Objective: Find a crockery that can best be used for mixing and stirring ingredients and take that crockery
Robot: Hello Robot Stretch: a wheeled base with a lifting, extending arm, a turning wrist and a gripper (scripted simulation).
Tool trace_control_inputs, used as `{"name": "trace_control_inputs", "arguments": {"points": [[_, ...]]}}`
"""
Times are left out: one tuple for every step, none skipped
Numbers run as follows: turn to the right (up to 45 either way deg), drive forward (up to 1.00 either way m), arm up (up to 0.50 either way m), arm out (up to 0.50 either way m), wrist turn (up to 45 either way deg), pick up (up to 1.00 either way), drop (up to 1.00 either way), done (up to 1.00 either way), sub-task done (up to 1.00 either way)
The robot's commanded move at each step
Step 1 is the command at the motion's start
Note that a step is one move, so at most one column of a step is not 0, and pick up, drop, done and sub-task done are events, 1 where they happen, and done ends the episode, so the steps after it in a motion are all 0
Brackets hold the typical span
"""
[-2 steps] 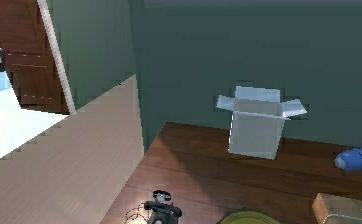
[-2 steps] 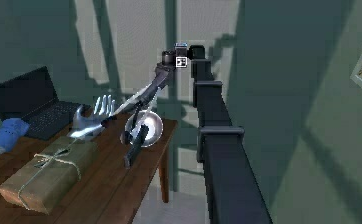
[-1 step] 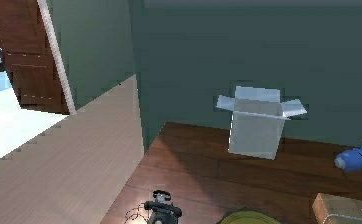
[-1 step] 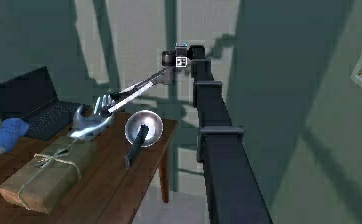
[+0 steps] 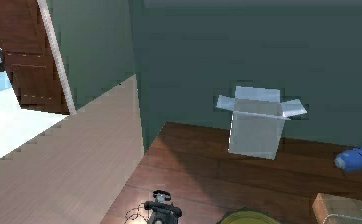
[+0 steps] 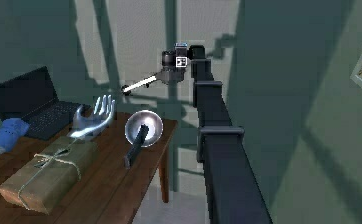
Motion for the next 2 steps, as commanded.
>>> {"name": "trace_control_inputs", "arguments": {"points": [[0.0,0.00,-0.30,0.00,0.0,0.00,0.00,0.00,0.00],[0.0,0.00,0.00,0.00,0.0,1.00,0.00,0.00,0.00]]}}
